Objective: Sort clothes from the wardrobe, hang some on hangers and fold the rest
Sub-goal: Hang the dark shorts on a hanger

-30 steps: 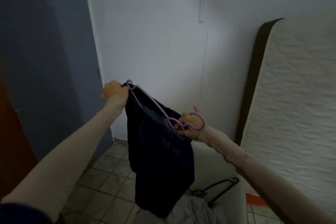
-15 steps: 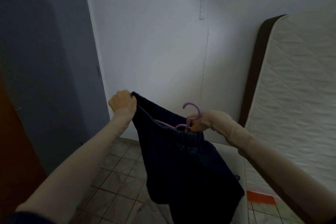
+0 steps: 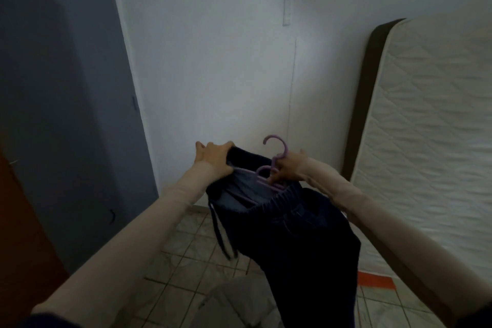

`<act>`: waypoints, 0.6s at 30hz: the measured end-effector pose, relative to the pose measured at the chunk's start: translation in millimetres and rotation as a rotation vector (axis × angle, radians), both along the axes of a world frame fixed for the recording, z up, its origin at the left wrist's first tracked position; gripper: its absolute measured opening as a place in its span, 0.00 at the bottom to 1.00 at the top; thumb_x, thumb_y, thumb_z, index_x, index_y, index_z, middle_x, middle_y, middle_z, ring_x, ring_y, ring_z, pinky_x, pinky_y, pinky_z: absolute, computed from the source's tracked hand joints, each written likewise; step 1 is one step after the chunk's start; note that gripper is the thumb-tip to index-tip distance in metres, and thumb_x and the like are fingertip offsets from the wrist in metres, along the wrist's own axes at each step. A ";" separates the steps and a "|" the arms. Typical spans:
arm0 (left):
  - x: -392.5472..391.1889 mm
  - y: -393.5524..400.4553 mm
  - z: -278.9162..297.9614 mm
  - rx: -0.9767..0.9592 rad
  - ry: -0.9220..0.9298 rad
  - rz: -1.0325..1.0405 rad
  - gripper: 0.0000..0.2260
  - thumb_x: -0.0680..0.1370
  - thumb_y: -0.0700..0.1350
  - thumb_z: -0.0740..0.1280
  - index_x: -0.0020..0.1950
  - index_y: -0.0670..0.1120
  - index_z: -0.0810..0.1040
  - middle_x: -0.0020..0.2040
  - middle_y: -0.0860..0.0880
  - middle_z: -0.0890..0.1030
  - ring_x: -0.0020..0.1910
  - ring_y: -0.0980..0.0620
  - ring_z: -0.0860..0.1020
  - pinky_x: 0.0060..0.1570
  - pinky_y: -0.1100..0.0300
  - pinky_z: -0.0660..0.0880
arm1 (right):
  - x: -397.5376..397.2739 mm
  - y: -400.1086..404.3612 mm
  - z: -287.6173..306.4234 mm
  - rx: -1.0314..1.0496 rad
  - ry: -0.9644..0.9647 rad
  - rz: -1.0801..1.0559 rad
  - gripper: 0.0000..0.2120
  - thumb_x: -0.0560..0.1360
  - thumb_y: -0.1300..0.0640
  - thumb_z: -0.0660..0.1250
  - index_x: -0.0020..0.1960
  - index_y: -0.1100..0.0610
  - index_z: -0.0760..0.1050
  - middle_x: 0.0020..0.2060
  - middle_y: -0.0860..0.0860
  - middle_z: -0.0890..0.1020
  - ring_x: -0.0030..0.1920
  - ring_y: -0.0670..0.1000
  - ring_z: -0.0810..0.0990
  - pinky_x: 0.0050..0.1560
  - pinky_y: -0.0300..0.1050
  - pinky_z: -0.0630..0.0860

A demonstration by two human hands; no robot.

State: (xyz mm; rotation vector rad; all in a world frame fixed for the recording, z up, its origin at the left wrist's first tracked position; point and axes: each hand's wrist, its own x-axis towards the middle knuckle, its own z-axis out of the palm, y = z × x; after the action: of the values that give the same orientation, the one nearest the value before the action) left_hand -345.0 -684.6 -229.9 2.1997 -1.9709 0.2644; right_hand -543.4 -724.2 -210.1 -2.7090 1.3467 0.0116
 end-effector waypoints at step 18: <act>34.3 1.3 -5.1 -0.011 0.466 0.101 0.06 0.76 0.54 0.65 0.43 0.56 0.80 0.53 0.47 0.80 0.53 0.44 0.76 0.51 0.56 0.69 | -53.7 -8.3 -4.4 0.274 -0.577 -0.023 0.27 0.72 0.50 0.71 0.68 0.52 0.67 0.59 0.49 0.73 0.60 0.49 0.73 0.62 0.41 0.68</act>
State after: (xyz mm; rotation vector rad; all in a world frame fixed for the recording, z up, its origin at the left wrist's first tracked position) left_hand -310.7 -683.4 -235.0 2.1131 -1.6040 -0.2084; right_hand -597.1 -732.5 -214.5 -2.2195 1.1010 -0.5054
